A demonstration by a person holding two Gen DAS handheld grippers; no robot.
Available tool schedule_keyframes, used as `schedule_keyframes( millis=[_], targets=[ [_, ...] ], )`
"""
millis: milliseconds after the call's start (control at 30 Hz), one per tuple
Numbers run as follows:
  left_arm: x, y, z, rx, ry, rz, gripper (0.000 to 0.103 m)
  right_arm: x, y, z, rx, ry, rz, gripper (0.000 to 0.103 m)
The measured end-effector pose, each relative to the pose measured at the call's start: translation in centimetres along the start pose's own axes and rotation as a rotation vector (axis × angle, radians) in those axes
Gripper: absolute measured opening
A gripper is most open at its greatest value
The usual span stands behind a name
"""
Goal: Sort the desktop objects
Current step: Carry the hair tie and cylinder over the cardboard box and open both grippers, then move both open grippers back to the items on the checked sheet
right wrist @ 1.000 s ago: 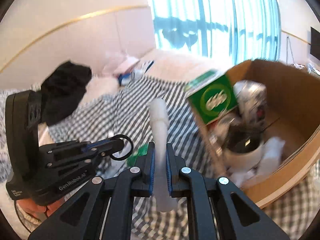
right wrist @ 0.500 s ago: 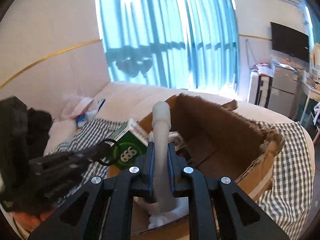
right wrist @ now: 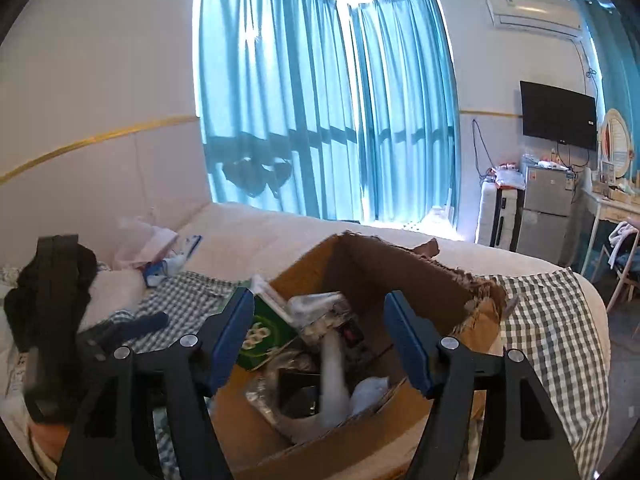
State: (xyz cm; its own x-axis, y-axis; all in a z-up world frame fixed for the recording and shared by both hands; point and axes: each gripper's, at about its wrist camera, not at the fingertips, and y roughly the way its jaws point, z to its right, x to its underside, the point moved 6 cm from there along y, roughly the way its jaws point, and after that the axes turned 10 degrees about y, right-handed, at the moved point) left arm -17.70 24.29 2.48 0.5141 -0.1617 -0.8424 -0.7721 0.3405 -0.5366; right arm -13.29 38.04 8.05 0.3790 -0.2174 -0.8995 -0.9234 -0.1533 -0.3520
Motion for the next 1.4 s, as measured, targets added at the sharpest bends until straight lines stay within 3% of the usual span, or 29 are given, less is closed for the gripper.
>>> schedule_keyframes(
  millis=[67, 300, 533, 667, 767, 1033, 1200, 1333, 1400],
  targets=[
    [0.3, -2.2, -1.6, -0.034, 0.011, 0.000, 0.102, 1.4, -1.3, -1.5, -0.033, 0.002, -0.001, 0.068],
    [2.5, -10.5, -10.1, -0.240, 0.022, -0.040, 0.103, 6.3, -2.6, -7.6, -0.126, -0.062, -0.061, 0.070],
    [11.3, -14.8, -18.8, -0.385, -0.116, -0.089, 0.103, 13.1, -0.3, -12.3, -0.164, -0.065, -0.207, 0.070],
    [16.5, -13.0, -20.5, -0.402, -0.177, -0.140, 0.103, 16.7, 1.3, -13.9, -0.119, -0.113, -0.267, 0.070],
    [19.0, -10.4, -20.9, -0.409, -0.184, -0.223, 0.103, 18.8, 3.0, -14.8, -0.091, -0.145, -0.296, 0.070],
    [19.5, -4.9, -19.6, -0.393, -0.103, -0.294, 0.103, 22.7, 8.4, -15.5, -0.078, -0.172, -0.384, 0.069],
    [21.1, -2.0, -20.2, -0.372, -0.166, -0.364, 0.103, 24.4, 11.3, -14.9, -0.089, -0.142, -0.443, 0.057],
    [20.7, -0.1, -21.8, -0.360, -0.266, -0.340, 0.103, 25.1, 12.3, -13.9, -0.090, -0.128, -0.460, 0.056],
    [20.5, 0.6, -22.0, -0.394, -0.247, -0.342, 0.103, 25.3, 12.7, -13.1, -0.087, -0.104, -0.471, 0.056]
  ],
)
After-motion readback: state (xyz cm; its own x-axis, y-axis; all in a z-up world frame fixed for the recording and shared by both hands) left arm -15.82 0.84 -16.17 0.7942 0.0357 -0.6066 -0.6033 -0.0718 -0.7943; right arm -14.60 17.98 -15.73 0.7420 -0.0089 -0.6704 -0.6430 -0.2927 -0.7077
